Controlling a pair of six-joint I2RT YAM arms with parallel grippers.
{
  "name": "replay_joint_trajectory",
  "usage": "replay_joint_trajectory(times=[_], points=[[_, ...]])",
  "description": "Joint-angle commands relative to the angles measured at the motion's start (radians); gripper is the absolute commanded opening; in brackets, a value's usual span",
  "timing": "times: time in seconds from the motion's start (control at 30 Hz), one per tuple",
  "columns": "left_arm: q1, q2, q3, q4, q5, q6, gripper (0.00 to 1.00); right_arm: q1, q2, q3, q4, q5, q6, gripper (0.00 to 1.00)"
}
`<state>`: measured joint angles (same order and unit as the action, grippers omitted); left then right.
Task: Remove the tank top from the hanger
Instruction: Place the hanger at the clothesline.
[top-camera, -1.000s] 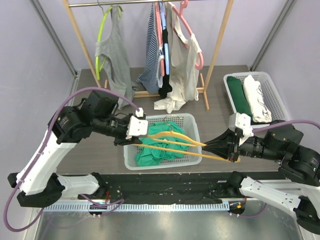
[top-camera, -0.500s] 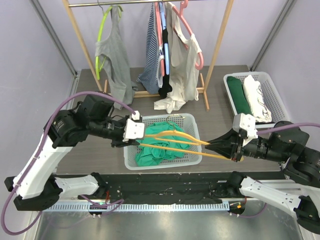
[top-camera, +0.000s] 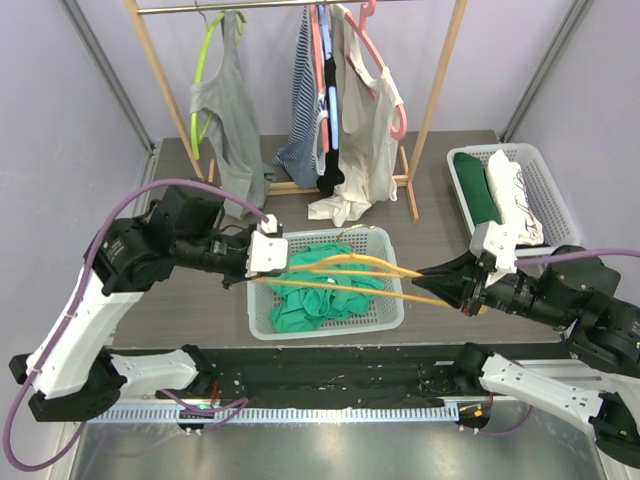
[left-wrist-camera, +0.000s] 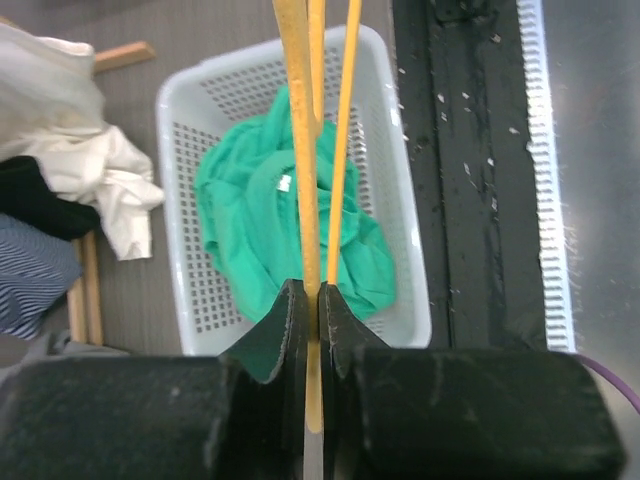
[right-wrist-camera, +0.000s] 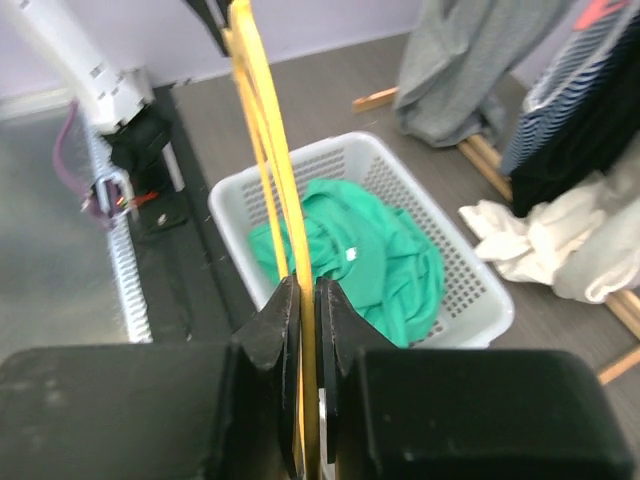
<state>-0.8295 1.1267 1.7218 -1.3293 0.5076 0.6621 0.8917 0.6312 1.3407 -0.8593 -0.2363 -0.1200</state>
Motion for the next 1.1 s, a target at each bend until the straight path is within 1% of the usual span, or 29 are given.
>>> replay_joint_trajectory(times=[0.0, 0.03, 0.07, 0.13, 0.17, 0.2, 0.23, 0.33, 0.37, 0.4, 0.5, 0.63, 0.77, 0.93, 1.0, 1.07], points=[[0.02, -0.01, 0.119, -0.243, -0.026, -0.053, 0.0, -0.008, -0.033, -0.049, 0.275, 0.385, 0.069, 0.19], [0.035, -0.01, 0.158, -0.205, -0.071, -0.129, 0.0, -0.008, -0.033, -0.055, 0.304, 0.428, 0.072, 0.24], [0.046, -0.013, 0.186, -0.156, -0.079, -0.139, 0.0, -0.008, -0.031, -0.061, 0.315, 0.442, 0.074, 0.32], [0.066, -0.033, 0.214, -0.085, -0.121, -0.214, 0.0, -0.007, -0.022, -0.067, 0.335, 0.468, 0.079, 0.39], [0.085, -0.039, 0.238, -0.04, -0.135, -0.222, 0.0, -0.008, -0.019, -0.064, 0.341, 0.504, 0.08, 0.43], [0.09, -0.045, 0.249, -0.027, -0.142, -0.226, 0.0, -0.008, -0.015, -0.055, 0.342, 0.526, 0.083, 0.45], [0.096, -0.044, 0.266, -0.013, -0.152, -0.243, 0.0, -0.008, -0.011, -0.049, 0.345, 0.537, 0.079, 0.52], [0.127, -0.05, 0.329, 0.004, -0.193, -0.263, 0.0, -0.007, -0.016, -0.035, 0.353, 0.572, 0.069, 0.56], [0.141, -0.057, 0.346, 0.011, -0.205, -0.272, 0.0, -0.008, -0.018, -0.034, 0.356, 0.598, 0.068, 0.61], [0.151, -0.065, 0.351, 0.016, -0.21, -0.278, 0.0, -0.008, -0.022, -0.034, 0.359, 0.61, 0.068, 0.62], [0.187, -0.093, 0.351, 0.021, -0.234, -0.292, 0.0, -0.008, -0.031, -0.04, 0.374, 0.646, 0.056, 0.63], [0.251, -0.159, 0.343, 0.086, -0.322, -0.332, 0.0, -0.008, -0.03, -0.04, 0.387, 0.687, 0.054, 0.66], [0.317, -0.188, 0.393, 0.131, -0.363, -0.383, 0.0, -0.008, -0.024, -0.043, 0.388, 0.675, 0.046, 0.65], [0.38, -0.219, 0.426, 0.189, -0.498, -0.383, 0.0, -0.008, -0.019, -0.048, 0.387, 0.657, 0.046, 0.64], [0.397, -0.229, 0.43, 0.214, -0.573, -0.377, 0.0, -0.008, -0.024, -0.051, 0.387, 0.654, 0.046, 0.64], [0.408, -0.237, 0.438, 0.234, -0.592, -0.378, 0.0, -0.008, -0.027, -0.055, 0.382, 0.647, 0.046, 0.64]])
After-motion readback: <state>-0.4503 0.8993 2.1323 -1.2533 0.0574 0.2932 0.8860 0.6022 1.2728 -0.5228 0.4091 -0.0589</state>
